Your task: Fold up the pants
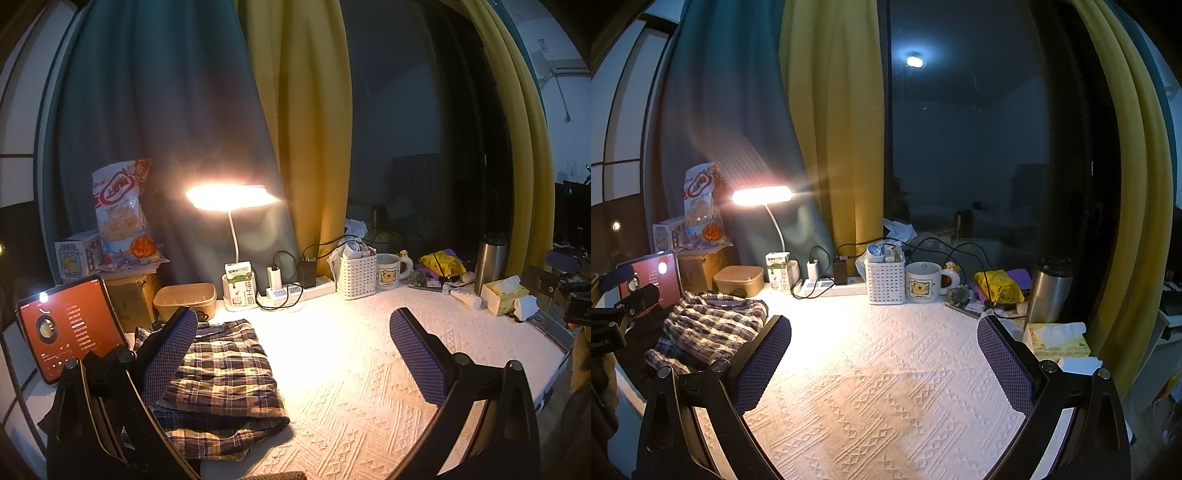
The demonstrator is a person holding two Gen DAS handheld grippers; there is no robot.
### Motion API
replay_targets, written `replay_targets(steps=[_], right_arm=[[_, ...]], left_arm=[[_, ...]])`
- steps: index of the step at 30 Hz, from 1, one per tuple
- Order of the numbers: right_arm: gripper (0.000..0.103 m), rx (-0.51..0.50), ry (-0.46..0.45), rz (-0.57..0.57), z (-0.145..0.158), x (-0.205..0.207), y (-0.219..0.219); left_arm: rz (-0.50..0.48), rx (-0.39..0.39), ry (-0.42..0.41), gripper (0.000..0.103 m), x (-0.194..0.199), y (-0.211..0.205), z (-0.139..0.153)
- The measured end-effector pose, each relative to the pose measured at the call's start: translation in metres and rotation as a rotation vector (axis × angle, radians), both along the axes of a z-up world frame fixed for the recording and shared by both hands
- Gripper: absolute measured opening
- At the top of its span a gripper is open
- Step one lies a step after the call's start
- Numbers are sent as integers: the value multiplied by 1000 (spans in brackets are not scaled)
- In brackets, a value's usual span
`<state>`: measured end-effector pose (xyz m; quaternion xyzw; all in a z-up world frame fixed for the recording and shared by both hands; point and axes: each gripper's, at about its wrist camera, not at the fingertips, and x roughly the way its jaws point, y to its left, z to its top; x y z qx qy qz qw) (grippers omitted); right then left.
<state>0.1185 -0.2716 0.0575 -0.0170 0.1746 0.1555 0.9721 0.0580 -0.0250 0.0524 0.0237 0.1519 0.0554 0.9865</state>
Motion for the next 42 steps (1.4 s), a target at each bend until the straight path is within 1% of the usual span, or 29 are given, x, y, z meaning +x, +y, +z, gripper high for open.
replay_targets(steps=[22,42], right_arm=[[102,-28,7,29,1,7,14],[102,-32,7,31,1,6,16]], left_arm=[[18,-22,-1,103,-3,15,-4],[16,-22,0,103,-3,15,-2]])
